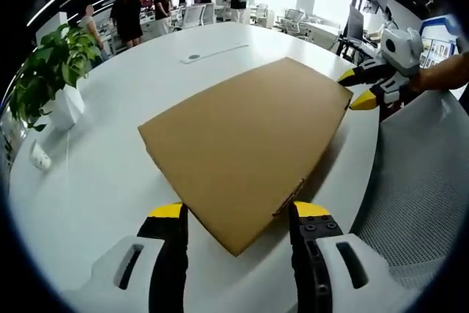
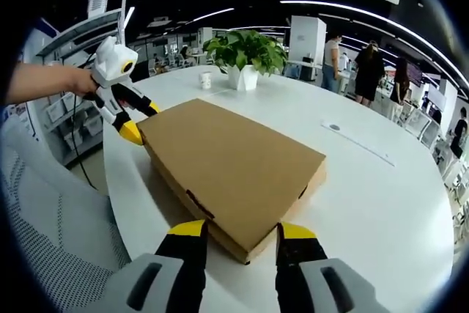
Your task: Operate the shoe box by opening the lid, removing the specified soft item, and placing it in the target area until the item is outside and the box remains undamaged.
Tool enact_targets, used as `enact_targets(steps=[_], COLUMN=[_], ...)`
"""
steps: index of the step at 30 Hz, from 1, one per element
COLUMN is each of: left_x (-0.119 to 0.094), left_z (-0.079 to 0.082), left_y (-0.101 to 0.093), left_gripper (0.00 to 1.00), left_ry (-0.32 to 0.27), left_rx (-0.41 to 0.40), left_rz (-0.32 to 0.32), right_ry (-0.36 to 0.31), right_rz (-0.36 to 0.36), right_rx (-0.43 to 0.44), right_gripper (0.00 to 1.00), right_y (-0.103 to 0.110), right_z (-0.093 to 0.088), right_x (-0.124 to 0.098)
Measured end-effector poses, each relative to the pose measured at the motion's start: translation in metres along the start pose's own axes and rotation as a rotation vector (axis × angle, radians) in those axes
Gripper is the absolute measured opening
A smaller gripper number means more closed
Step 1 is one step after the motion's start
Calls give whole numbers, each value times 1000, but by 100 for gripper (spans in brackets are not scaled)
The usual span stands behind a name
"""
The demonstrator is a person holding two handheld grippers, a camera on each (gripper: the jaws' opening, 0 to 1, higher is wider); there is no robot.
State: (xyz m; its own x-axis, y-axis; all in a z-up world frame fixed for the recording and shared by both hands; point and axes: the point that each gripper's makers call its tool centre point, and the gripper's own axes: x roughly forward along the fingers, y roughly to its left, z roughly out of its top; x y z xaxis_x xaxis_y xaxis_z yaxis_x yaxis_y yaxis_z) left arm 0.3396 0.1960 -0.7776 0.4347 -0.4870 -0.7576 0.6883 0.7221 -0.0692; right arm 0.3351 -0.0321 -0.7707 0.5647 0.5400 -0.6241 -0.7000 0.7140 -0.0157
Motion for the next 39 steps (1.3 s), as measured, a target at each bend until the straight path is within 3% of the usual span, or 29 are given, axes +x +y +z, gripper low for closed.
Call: enact_targets(steps=[11, 23, 39], left_x=[1, 4, 0], left_z=[-4, -17, -14], left_y=[1, 0, -2], left_gripper=[57, 49, 45], left_ry=[-70, -122, -127], left_rx=[-3, -85, -105], left_rz=[27, 90, 111], right_ry=[-8, 30, 41], right_rz=[1, 1, 3], right_rx=[-26, 5, 56], right_gripper=[34, 32, 31], right_y=[-2, -1, 0], right_z=[-3, -17, -15], right_x=[2, 9, 8])
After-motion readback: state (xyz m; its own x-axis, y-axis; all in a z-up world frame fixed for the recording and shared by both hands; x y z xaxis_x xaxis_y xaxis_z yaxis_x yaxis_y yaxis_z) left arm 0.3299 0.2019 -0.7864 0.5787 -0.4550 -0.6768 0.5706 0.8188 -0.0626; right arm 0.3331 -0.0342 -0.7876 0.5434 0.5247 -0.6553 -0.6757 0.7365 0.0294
